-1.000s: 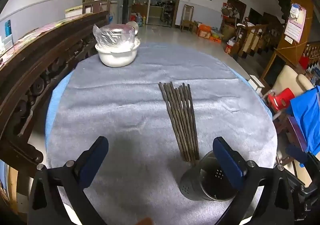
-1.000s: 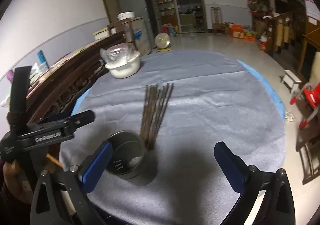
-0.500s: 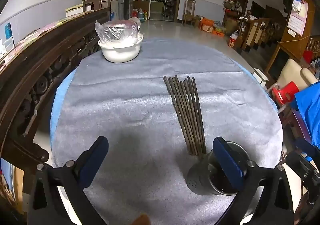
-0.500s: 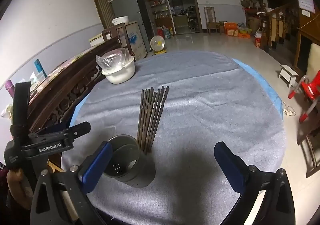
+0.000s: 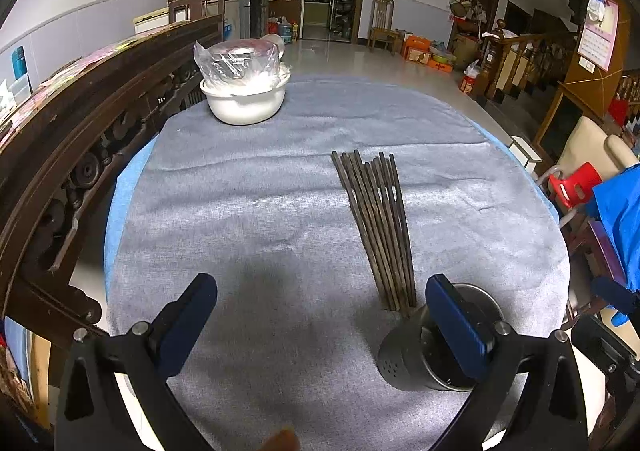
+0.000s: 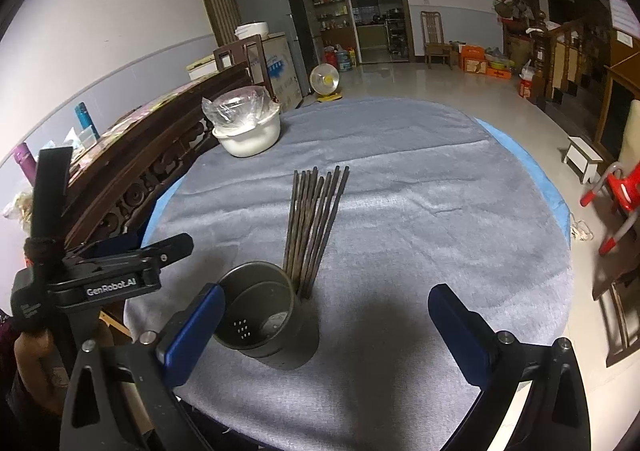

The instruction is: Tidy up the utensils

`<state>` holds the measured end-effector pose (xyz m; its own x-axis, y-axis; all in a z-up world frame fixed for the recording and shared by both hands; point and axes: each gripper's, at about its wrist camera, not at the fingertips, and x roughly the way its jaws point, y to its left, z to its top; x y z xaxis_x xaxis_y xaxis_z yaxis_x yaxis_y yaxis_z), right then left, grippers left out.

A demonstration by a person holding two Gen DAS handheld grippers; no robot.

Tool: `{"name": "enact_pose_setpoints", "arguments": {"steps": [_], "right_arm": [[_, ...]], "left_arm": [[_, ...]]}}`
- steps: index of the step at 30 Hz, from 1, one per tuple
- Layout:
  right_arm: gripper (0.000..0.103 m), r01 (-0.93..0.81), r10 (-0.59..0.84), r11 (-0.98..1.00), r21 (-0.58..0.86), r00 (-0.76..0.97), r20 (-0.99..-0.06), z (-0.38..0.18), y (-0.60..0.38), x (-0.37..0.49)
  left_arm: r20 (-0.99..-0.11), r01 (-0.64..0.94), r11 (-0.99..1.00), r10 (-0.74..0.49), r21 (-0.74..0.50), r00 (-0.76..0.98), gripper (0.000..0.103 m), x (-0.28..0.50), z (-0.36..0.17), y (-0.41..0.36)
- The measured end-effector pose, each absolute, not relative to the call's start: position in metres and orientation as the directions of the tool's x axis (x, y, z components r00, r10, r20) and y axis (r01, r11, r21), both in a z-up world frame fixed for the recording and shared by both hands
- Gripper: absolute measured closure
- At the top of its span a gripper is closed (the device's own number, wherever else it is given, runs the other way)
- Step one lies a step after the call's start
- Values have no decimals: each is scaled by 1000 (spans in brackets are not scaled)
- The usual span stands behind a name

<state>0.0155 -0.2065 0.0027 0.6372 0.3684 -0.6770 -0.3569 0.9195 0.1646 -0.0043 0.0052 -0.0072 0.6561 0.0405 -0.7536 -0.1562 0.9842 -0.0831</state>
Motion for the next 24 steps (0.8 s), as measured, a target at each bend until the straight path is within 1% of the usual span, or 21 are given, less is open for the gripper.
{"name": "enact_pose_setpoints", "arguments": {"steps": [24], "right_arm": [[0,-355,381,916,188,621,-685,2,-208,18]], "left_arm": [[-758,-160,984,45,-79,651,0,-5,-9,7]]}}
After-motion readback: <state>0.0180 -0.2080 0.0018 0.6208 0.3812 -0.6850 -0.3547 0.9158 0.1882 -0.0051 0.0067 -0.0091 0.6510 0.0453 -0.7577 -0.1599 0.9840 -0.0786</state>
